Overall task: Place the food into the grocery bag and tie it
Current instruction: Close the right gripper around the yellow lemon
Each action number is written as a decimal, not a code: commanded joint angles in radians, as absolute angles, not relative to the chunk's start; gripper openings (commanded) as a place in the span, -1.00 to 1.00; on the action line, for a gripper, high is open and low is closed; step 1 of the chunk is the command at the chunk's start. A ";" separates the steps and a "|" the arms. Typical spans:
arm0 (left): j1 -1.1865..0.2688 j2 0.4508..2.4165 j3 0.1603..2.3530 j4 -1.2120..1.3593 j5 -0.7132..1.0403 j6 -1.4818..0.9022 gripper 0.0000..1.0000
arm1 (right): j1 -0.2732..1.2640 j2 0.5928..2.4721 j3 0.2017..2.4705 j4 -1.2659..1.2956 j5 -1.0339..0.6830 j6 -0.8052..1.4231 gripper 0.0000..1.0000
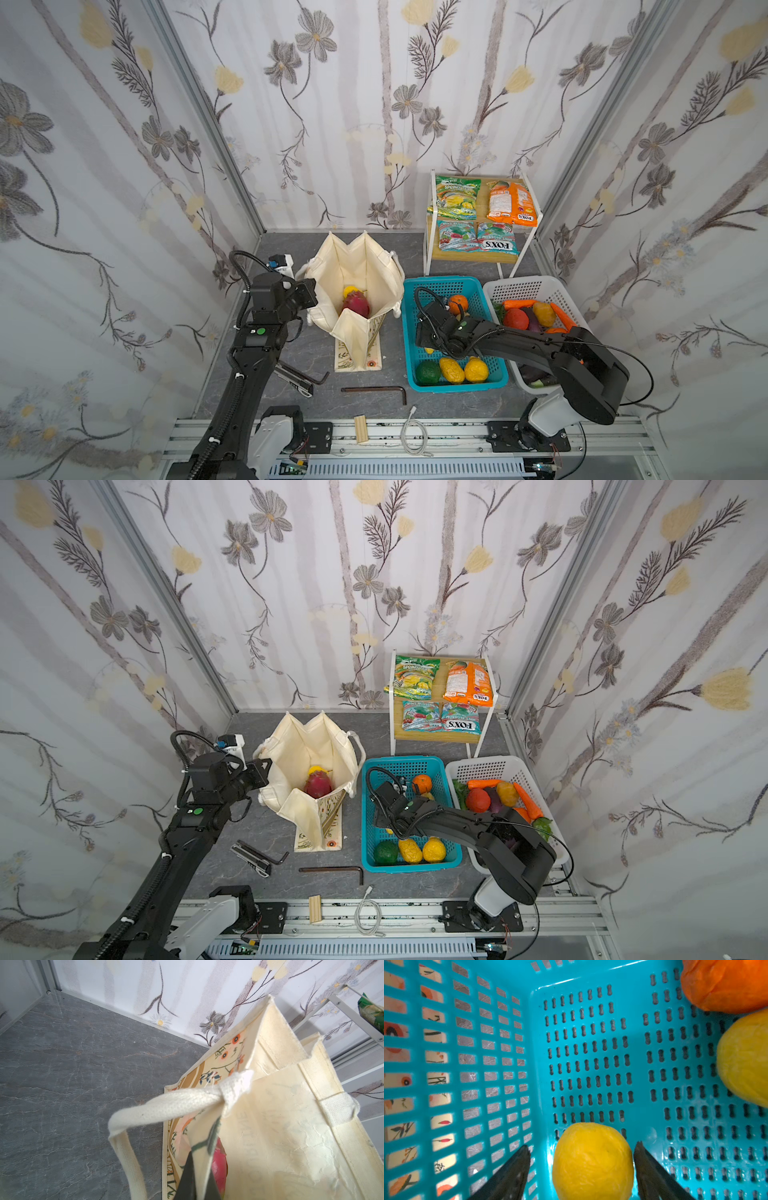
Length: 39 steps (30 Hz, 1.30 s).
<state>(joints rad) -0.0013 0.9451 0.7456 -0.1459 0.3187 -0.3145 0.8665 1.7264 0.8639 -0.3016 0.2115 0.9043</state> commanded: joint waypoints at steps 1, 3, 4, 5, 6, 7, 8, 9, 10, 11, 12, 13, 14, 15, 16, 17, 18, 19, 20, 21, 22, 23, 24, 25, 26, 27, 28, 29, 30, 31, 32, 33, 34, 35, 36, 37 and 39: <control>-0.001 0.942 0.750 -0.124 0.325 -0.311 -1.00 | 0.865 1.743 0.865 -0.252 0.215 0.908 0.52; -0.001 0.942 0.750 -0.124 0.325 -0.311 -1.00 | 0.862 1.752 0.864 -0.251 0.211 0.909 0.51; -0.001 0.941 0.750 -0.124 0.326 -0.311 -1.00 | 0.862 1.754 0.863 -0.249 0.209 0.908 0.51; -0.001 0.942 0.750 -0.124 0.325 -0.311 -1.00 | 0.861 1.755 0.860 -0.245 0.208 0.909 0.47; -0.001 0.941 0.749 -0.124 0.326 -0.311 -1.00 | 0.858 1.755 0.859 -0.242 0.202 0.910 0.45; -0.001 0.941 0.750 -0.124 0.327 -0.311 -1.00 | 0.856 1.754 0.857 -0.237 0.198 0.908 0.39; -0.001 0.942 0.750 -0.124 0.324 -0.311 -1.00 | 0.853 1.751 0.855 -0.231 0.196 0.907 0.36; 0.000 0.942 0.750 -0.124 0.326 -0.311 -1.00 | 0.852 1.747 0.853 -0.227 0.195 0.907 0.36; 0.000 0.942 0.750 -0.124 0.327 -0.311 -1.00 | 0.852 1.746 0.852 -0.223 0.191 0.907 0.35; -0.001 0.942 0.750 -0.124 0.326 -0.311 -1.00 | 0.850 1.747 0.850 -0.220 0.187 0.905 0.35; -0.001 0.942 0.750 -0.124 0.326 -0.311 -1.00 | 0.847 1.747 0.849 -0.216 0.185 0.905 0.31; -0.001 0.942 0.750 -0.124 0.326 -0.311 -1.00 | 0.844 1.747 0.848 -0.211 0.182 0.904 0.29; -0.001 0.942 0.750 -0.124 0.325 -0.311 -1.00 | 0.841 1.750 0.845 -0.205 0.177 0.901 0.21; 0.000 0.942 0.750 -0.124 0.325 -0.311 -1.00 | 0.839 1.752 0.842 -0.201 0.171 0.900 0.20; -0.001 0.941 0.750 -0.124 0.326 -0.311 -1.00 | 0.838 1.755 0.840 -0.198 0.168 0.900 0.20; -0.001 0.940 0.750 -0.124 0.326 -0.311 -1.00 | 0.836 1.757 0.839 -0.198 0.167 0.900 0.19; -0.001 0.940 0.750 -0.124 0.325 -0.311 -1.00 | 0.835 1.759 0.838 -0.197 0.167 0.902 0.19; -0.001 0.940 0.750 -0.124 0.325 -0.311 -1.00 | 0.834 1.759 0.835 -0.197 0.166 0.904 0.19; -0.001 0.940 0.750 -0.124 0.325 -0.311 -1.00 | 0.834 1.759 0.833 -0.197 0.168 0.903 0.18; -0.001 0.940 0.750 -0.124 0.324 -0.311 -1.00 | 0.834 1.757 0.832 -0.198 0.171 0.904 0.18; -0.001 0.940 0.750 -0.124 0.325 -0.311 -1.00 | 0.835 1.756 0.830 -0.199 0.172 0.905 0.18; -0.001 0.940 0.750 -0.124 0.327 -0.311 -1.00 | 0.835 1.753 0.830 -0.201 0.175 0.906 0.17; -0.001 0.940 0.750 -0.124 0.327 -0.311 -1.00 | 0.835 1.749 0.831 -0.204 0.178 0.907 0.17; -0.001 0.940 0.750 -0.124 0.326 -0.311 -1.00 | 0.834 1.745 0.830 -0.207 0.181 0.908 0.17; 0.000 0.940 0.750 -0.124 0.325 -0.311 -1.00 | 0.834 1.740 0.832 -0.210 0.184 0.908 0.16; -0.001 0.940 0.750 -0.124 0.326 -0.311 -1.00 | 0.833 1.735 0.834 -0.212 0.187 0.910 0.15; -0.002 0.940 0.750 -0.124 0.326 -0.311 -1.00 | 0.832 1.731 0.834 -0.214 0.185 0.912 0.15; -0.001 0.940 0.750 -0.124 0.327 -0.311 -1.00 | 0.830 1.726 0.840 -0.218 0.180 0.911 0.15; -0.002 0.940 0.750 -0.124 0.326 -0.311 -1.00 | 0.827 1.722 0.841 -0.219 0.179 0.911 0.15; 0.000 0.940 0.750 -0.125 0.325 -0.311 -1.00 | 0.828 1.715 0.844 -0.223 0.179 0.912 0.15; -0.001 0.939 0.750 -0.124 0.324 -0.311 -1.00 | 0.828 1.709 0.847 -0.229 0.181 0.911 0.15; -0.001 0.939 0.750 -0.124 0.324 -0.311 -1.00 | 0.828 1.704 0.852 -0.234 0.185 0.911 0.15; -0.001 0.939 0.750 -0.124 0.325 -0.311 -1.00 | 0.828 1.694 0.855 -0.242 0.190 0.911 0.15; 0.000 0.939 0.750 -0.123 0.325 -0.311 -1.00 | 0.828 1.683 0.859 -0.249 0.197 0.910 0.14; -0.001 0.939 0.750 -0.124 0.324 -0.311 -1.00 | 0.828 1.674 0.860 -0.254 0.204 0.910 0.14; 0.000 0.939 0.750 -0.123 0.325 -0.311 -1.00 | 0.828 1.664 0.863 -0.262 0.208 0.909 0.14; 0.000 0.939 0.750 -0.124 0.324 -0.311 -1.00 | 0.828 1.640 0.869 -0.278 0.214 0.905 0.08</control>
<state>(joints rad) -0.0010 0.9421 0.7456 -0.1459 0.3187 -0.3145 0.8288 1.6665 0.8543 -0.2634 0.1883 0.9070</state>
